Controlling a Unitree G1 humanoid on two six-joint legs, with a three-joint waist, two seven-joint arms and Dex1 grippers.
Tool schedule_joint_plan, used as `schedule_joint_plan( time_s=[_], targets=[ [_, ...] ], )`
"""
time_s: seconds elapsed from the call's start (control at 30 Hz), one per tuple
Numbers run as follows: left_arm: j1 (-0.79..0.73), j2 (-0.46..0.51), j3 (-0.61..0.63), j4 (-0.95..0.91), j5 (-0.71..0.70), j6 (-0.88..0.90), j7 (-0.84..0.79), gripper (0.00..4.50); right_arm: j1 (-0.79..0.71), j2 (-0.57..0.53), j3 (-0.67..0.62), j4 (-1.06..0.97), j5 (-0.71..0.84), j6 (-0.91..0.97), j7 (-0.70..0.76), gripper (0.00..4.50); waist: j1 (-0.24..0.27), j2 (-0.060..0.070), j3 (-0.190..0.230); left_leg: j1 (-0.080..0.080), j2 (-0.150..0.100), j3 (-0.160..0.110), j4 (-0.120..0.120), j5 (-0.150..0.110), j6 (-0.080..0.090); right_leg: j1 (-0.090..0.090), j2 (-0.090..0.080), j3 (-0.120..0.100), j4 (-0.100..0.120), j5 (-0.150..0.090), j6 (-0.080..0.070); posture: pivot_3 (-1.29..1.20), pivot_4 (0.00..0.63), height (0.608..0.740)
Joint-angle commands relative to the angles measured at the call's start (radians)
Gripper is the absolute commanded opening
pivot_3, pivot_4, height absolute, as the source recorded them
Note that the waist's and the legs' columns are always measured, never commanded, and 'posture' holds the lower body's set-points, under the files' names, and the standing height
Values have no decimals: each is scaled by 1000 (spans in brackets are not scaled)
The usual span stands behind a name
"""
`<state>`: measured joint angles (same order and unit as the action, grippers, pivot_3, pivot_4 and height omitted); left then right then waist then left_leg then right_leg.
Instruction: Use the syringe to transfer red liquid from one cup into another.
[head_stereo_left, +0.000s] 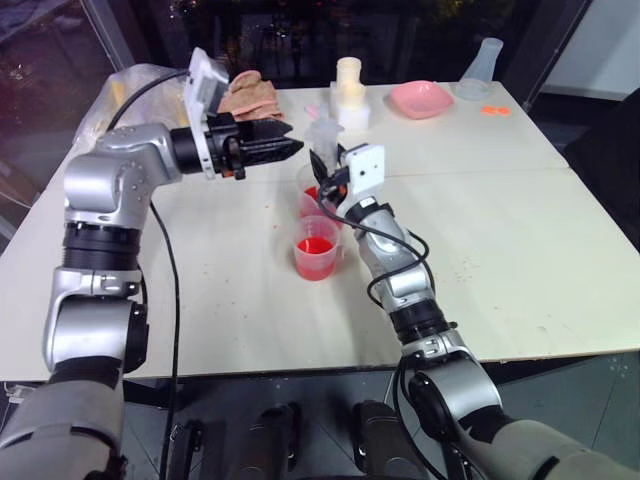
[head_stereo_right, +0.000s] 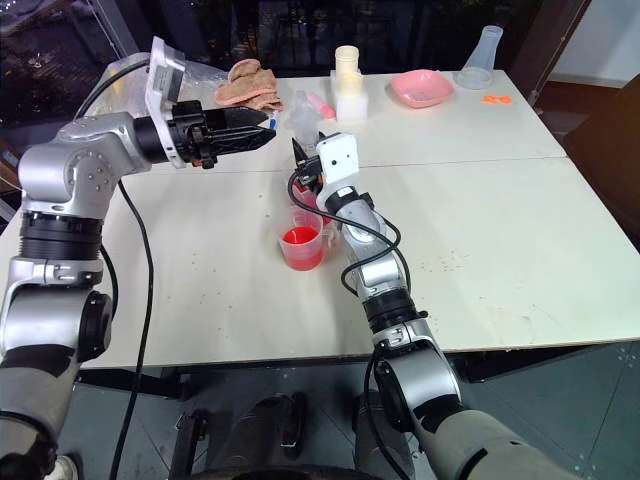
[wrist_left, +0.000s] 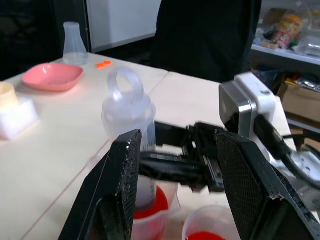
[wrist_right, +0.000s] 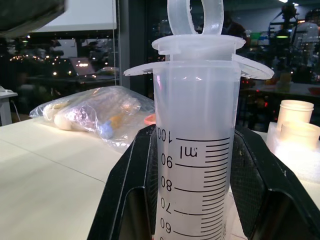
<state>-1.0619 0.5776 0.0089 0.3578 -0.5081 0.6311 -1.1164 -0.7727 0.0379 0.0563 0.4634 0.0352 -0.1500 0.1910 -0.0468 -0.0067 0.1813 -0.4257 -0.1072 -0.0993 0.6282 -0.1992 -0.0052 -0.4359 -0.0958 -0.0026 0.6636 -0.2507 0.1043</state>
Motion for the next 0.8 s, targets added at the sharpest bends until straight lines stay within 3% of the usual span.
schedule_joint_plan(
  time_s=[0.03,0.8],
  targets=[
    [-38,-13,7,28,22,-42,-2,2436,-3,6,7,-62,-3,-19,0,1359,0,0,0,0,0,0,0,0,0,0,0,0,0,0,0,0,150,740],
    [-178,-153,-11,308,109,-207,-110,2436,43,6,31,-149,2,43,31,1359,1,0,0,0,0,0,1,-2,3,0,0,0,1,0,0,0,150,740]
  ],
)
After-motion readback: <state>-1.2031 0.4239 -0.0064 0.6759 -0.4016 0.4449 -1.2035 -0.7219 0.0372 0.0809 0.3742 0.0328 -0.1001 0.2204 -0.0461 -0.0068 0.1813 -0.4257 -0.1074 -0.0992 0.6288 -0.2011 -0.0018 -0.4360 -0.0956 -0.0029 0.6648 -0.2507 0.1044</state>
